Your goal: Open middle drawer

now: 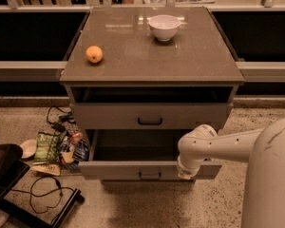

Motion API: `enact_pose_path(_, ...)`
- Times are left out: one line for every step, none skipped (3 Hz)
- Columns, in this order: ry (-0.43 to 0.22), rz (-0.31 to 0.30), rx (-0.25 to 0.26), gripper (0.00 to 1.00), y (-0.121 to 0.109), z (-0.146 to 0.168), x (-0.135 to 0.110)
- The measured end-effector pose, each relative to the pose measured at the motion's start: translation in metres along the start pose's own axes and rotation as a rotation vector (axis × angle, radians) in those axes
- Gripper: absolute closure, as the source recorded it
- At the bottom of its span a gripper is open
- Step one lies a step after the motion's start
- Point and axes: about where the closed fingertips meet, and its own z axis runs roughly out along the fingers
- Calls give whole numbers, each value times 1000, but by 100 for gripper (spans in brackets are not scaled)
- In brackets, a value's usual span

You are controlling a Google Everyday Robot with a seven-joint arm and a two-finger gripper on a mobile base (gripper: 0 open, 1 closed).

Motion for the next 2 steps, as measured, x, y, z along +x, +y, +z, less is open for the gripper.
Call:
enact_pose_path(0, 0, -1, 73, 0, -1, 0)
enact_pose_path(1, 0, -1, 50, 0, -1, 0)
